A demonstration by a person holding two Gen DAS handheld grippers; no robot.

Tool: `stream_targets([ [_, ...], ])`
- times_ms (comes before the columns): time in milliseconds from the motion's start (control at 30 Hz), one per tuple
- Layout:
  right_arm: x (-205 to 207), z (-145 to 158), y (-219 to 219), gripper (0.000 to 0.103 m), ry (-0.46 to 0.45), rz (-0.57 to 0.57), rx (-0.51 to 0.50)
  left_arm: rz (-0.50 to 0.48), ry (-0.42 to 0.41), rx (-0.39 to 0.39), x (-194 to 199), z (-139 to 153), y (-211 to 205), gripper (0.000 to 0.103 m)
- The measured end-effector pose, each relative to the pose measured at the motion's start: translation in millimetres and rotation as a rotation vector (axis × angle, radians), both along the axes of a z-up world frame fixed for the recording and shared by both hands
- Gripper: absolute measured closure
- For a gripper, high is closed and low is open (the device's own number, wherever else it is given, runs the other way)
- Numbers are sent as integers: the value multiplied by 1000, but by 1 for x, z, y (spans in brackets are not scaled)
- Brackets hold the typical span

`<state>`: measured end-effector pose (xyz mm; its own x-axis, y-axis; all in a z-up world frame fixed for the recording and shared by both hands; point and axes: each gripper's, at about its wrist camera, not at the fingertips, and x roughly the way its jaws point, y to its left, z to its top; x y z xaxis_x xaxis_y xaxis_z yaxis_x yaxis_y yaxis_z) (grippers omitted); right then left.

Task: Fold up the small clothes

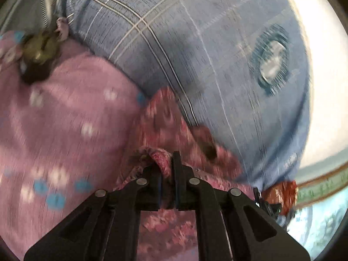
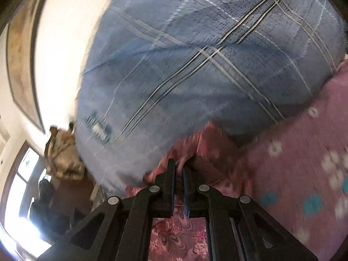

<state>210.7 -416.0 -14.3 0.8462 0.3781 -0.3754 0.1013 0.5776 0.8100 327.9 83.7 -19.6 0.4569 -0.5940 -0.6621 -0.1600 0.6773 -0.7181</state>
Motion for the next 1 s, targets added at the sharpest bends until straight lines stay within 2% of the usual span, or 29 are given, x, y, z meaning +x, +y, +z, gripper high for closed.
stream_targets([
  [100,34,-15,-12,97,40,-78,38,56,65,2,36,-21,-1,97],
  [167,47,-27,-16,96,89,-113,31,94,152,42,56,-42,-3,97],
  [200,52,-32,-18,93,123,-129,11,95,194,45,64,-52,-4,97],
  [267,57,-38,-22,92,167,-131,-15,97,262,24,71,-63,-3,97],
  [333,52,-37,-25,91,172,-120,-25,81,274,-8,74,-62,1,92],
  [367,48,-35,-25,88,161,-92,-32,63,265,-22,75,-58,2,82],
  [400,45,-33,-24,78,162,-75,-44,43,240,-35,72,-53,3,65],
  [433,41,-32,-22,70,168,-55,-53,42,211,-18,65,-47,6,54],
  [467,39,-33,-18,54,172,-22,-50,51,176,22,57,-40,8,36],
  [500,38,-35,-14,46,178,9,-43,52,152,50,51,-37,8,31],
  [567,37,-41,-3,45,198,56,-47,8,138,47,39,-39,7,31],
  [633,49,-52,10,45,265,89,-63,-15,169,34,34,-47,3,31],
  [667,55,-55,14,49,275,102,-55,-11,178,50,32,-49,2,31],
  [700,61,-53,18,60,256,123,-47,-7,182,74,33,-49,0,31],
  [733,67,-47,22,63,220,133,-43,-1,181,93,35,-48,-2,32],
  [833,68,-16,13,64,27,25,44,46,176,87,36,-39,4,32],
  [867,63,-8,7,64,5,-27,53,50,174,81,34,-37,10,31],
  [933,55,0,4,63,31,-55,2,45,172,93,24,-32,26,31],
  [1000,41,0,5,57,119,-30,-97,23,171,98,6,-28,37,31],
])
